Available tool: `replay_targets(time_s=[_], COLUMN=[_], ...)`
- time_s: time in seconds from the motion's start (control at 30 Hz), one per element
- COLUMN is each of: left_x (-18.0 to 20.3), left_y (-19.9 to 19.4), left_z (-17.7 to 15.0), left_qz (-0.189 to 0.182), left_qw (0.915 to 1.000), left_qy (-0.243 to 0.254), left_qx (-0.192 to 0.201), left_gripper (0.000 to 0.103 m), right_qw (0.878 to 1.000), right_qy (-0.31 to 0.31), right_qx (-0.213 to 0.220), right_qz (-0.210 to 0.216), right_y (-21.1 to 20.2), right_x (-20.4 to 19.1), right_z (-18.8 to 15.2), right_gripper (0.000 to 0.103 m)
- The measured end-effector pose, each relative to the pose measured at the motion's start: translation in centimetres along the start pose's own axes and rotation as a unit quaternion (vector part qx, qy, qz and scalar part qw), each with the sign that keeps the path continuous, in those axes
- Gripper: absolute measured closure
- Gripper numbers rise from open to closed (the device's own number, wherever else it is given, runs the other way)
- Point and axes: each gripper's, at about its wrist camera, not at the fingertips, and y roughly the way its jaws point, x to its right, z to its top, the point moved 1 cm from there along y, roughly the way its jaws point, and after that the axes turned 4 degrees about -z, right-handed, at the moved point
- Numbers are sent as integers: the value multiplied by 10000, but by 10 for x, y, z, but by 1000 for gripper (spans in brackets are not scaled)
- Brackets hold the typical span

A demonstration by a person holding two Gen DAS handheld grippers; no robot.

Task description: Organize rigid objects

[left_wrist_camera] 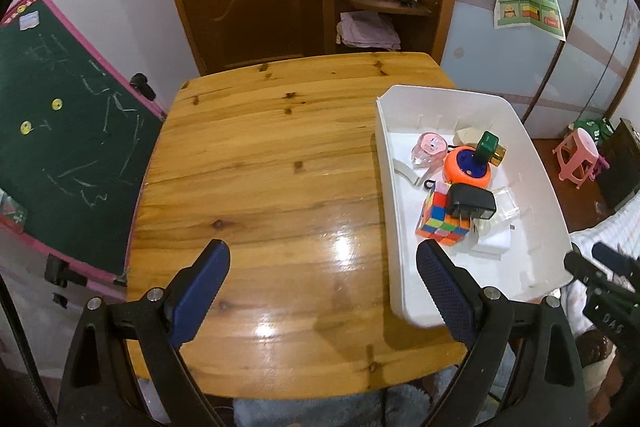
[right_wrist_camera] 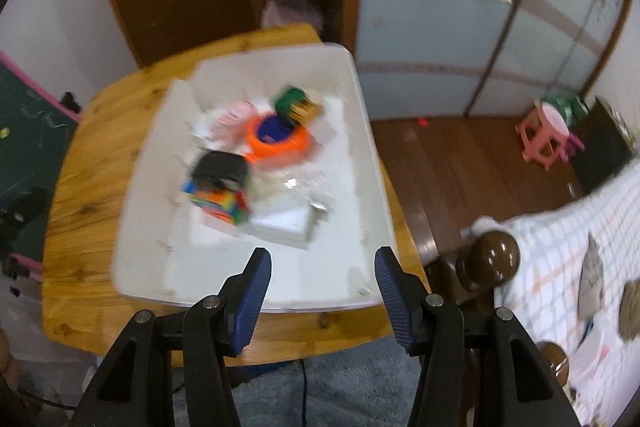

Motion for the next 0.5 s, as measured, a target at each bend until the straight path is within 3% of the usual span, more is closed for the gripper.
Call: replay_targets(time_s=[0.13,0.5], left_x=[-8,-29], left_y=[-14,-44], left_z=[-7,-15], left_qz=[104,302], left_qw=[9999,9981], left_qy=[-60,-421], left_qx=[95,319], left_gripper=[8,7], right_qw=[9993,9933], right_qy=[-117,-597], right_qx=[252,801], right_qz=[260,577], right_y=[-24,-70], right_x=[-19,-62], right_z=[4,4], right_gripper=[41,41])
